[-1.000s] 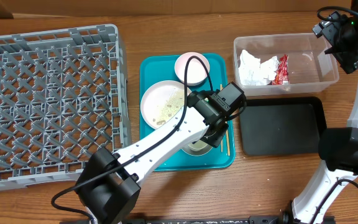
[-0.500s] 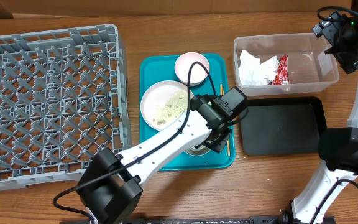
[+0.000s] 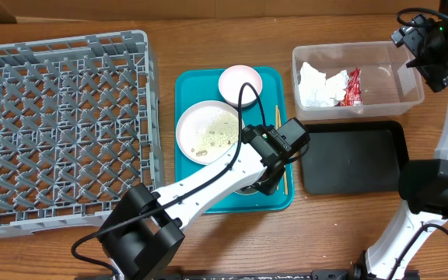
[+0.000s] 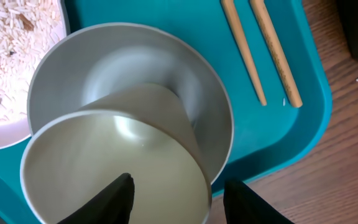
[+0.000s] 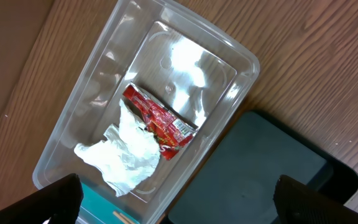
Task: Sort waste into correct bins and load items into the dishwasher
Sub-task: 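Grasp the white cup rim with the left gripper and lift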
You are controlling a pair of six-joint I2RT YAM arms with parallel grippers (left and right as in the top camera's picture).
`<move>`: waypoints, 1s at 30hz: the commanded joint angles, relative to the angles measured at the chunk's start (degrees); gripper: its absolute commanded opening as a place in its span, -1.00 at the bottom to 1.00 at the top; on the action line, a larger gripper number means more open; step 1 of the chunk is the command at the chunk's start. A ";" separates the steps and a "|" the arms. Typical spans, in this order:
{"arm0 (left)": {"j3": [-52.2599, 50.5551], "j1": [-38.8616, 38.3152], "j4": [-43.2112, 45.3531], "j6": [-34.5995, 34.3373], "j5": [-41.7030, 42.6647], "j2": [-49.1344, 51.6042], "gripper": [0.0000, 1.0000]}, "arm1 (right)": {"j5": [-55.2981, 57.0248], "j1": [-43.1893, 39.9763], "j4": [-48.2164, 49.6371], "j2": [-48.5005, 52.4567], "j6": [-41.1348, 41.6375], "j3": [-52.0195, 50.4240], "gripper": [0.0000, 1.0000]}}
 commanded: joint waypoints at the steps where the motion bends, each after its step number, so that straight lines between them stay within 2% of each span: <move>1: -0.61 -0.26 0.85 -0.76 -1.18 0.74 -0.08 | 0.52 -0.11 0.20 -0.37 0.22 0.07 1.00; 16: -0.72 -0.44 1.86 -0.55 -1.18 0.74 -0.58 | 0.52 -0.11 0.20 -0.37 0.22 0.07 1.00; 20: -0.63 -0.44 1.86 -0.59 -0.72 0.72 -0.92 | 0.52 -0.11 0.20 -0.37 0.22 0.07 1.00; 25: 1.07 -0.42 0.90 -0.57 2.82 0.59 -0.92 | 0.52 -0.11 0.20 -0.37 0.22 0.07 1.00; 30: 7.50 -0.37 -4.04 -0.61 3.10 0.57 -0.92 | 0.52 -0.11 0.17 -0.37 0.22 0.07 1.00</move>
